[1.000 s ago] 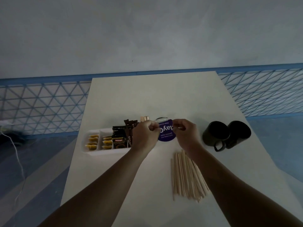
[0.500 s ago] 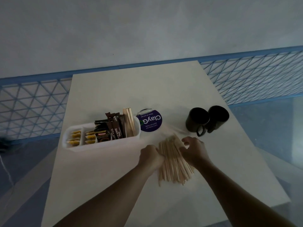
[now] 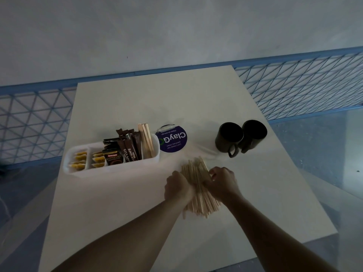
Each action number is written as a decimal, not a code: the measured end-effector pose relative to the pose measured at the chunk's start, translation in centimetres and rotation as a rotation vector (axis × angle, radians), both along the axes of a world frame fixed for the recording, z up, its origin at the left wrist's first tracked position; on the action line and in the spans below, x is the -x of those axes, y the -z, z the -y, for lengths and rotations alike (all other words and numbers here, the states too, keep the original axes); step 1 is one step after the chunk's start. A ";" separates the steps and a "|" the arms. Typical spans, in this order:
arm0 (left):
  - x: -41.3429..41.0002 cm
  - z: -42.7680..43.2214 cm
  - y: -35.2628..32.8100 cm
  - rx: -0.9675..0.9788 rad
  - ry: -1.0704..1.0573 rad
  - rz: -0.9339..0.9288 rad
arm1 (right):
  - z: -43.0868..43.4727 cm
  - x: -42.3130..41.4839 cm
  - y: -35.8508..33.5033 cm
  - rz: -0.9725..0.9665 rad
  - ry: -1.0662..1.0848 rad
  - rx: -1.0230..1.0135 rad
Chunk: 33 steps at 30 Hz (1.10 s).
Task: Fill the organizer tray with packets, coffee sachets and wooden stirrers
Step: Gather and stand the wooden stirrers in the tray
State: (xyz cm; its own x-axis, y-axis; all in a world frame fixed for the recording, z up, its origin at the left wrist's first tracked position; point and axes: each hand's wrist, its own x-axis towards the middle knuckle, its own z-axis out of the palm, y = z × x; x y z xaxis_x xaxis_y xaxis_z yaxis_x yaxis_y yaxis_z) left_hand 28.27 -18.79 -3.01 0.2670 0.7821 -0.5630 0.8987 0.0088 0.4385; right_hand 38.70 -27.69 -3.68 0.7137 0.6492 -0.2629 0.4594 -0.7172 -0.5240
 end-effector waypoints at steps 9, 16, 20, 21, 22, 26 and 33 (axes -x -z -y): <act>0.0 -0.1 0.4 -0.096 0.064 0.003 | -0.6 -0.3 -0.1 -0.001 -0.001 0.014; -0.1 -0.5 0.1 -0.095 0.091 0.004 | -0.6 -0.6 -0.1 -0.009 0.014 0.005; 0.0 -0.9 -0.3 -0.076 0.103 0.012 | -0.7 -0.8 0.0 -0.005 0.004 0.029; 0.0 -1.0 -0.3 -0.065 0.103 0.016 | -0.7 -0.9 -0.1 -0.007 0.004 0.032; 0.0 -1.1 -0.4 -0.054 0.105 0.023 | -0.7 -0.9 -0.1 -0.008 0.005 0.031; 0.4 -1.5 -0.5 -0.022 0.102 0.061 | -0.8 -1.1 -0.2 -0.010 0.004 0.027; 1.2 -2.6 -1.1 0.038 0.061 0.168 | -1.0 -1.3 -0.5 -0.041 0.010 0.022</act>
State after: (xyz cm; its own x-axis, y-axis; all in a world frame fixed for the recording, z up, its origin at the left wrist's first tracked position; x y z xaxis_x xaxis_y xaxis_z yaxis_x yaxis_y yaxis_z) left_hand 27.06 -16.19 -1.95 0.4058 0.7410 -0.5350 0.8123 -0.0241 0.5827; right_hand 40.01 -26.65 -3.14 0.7085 0.6359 -0.3062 0.4304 -0.7331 -0.5266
